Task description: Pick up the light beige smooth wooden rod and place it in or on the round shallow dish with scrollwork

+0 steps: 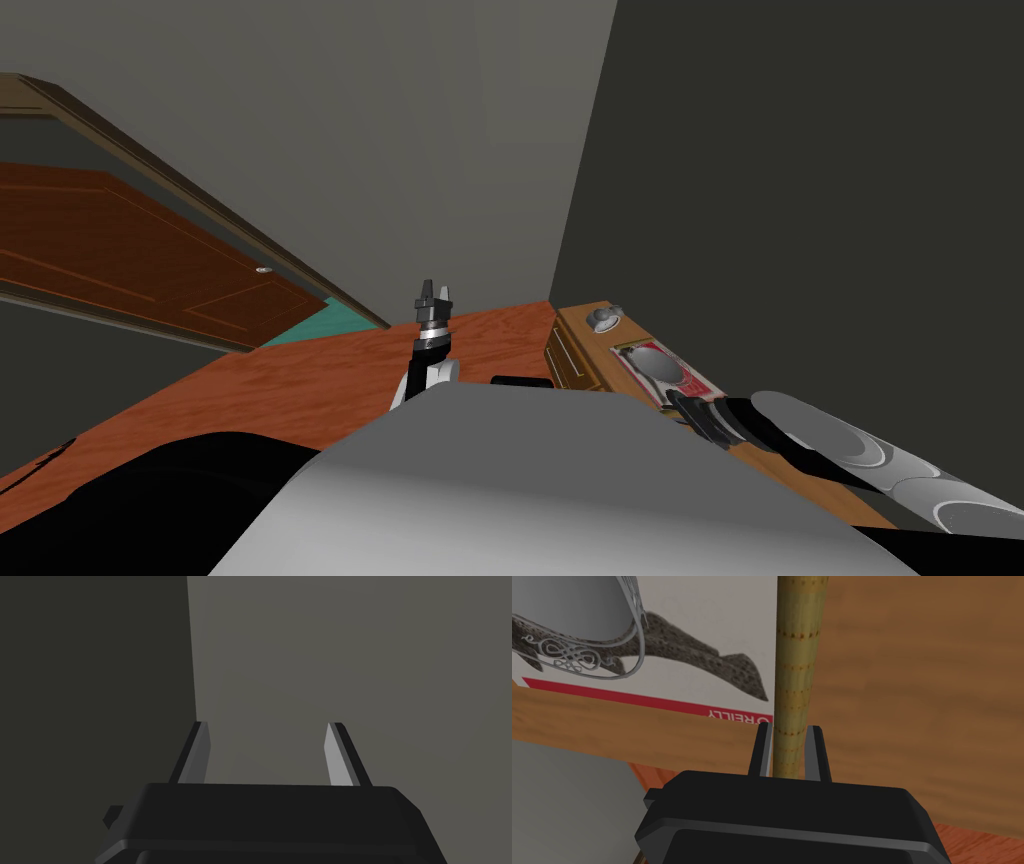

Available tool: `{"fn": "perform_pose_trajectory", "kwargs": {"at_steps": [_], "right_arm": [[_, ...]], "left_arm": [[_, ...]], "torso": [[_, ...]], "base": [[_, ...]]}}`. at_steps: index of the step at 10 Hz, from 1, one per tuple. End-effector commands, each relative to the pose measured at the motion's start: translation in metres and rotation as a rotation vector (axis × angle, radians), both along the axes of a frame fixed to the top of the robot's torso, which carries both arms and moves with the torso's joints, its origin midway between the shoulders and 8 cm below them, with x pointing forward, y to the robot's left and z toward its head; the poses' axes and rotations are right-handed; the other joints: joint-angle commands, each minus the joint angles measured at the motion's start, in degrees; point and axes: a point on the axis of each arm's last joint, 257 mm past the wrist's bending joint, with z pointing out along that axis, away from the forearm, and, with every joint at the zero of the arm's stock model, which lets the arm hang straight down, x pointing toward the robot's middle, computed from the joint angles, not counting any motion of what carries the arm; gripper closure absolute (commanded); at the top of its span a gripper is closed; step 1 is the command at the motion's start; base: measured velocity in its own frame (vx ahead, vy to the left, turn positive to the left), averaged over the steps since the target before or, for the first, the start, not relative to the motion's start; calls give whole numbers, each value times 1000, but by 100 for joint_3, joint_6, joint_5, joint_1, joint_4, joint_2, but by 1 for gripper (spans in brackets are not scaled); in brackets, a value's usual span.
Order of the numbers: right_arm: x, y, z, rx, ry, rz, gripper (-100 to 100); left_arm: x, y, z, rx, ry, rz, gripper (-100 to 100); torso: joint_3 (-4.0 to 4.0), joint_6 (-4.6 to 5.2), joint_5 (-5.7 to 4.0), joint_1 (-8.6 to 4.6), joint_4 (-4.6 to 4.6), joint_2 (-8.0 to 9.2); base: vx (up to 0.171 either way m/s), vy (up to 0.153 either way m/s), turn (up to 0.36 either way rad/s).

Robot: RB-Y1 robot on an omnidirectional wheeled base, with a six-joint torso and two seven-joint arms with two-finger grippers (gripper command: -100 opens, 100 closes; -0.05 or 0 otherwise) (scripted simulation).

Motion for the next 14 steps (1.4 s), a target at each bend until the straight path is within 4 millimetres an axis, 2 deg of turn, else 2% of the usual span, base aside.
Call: {"fn": "perform_pose_trajectory", "kwargs": {"at_steps": [1,3,4,5,7,8,9,11,14], "right_arm": [[0,0,0,0,0,0,100],[0,0,0,0,0,0,100],[0,0,0,0,0,0,0],[7,-3,12,2,2,6,100],[8,-4,14,1,0,7,100],[8,-4,15,1,1,8,0],[8,-9,18,-16,2,33,100],[12,-24,25,-59,-2,67,100],[31,-71,53,-189,-34,114,100]], "left_arm": [[0,0,0,0,0,0,0],[0,0,0,0,0,0,0],[0,0,0,0,0,0,0],[0,0,0,0,0,0,0],[0,0,0,0,0,0,0],[0,0,0,0,0,0,0],[0,0,0,0,0,0,0],[0,0,0,0,0,0,0],[0,0,0,0,0,0,0]], "torso": [[0,0,0,0,0,0],[0,0,0,0,0,0],[0,0,1,0,-1,0],[-1,0,0,0,-1,0],[1,3,5,4,0,2],[0,1,1,2,-1,1],[-1,1,1,1,-1,0],[6,1,14,73,0,12],[10,-1,29,84,2,19]], "base": [[0,0,0],[0,0,0],[0,0,0],[-4,5,-63],[-3,3,-43],[0,0,0],[-21,112,-42],[-39,193,-76],[-30,174,-93]]}}
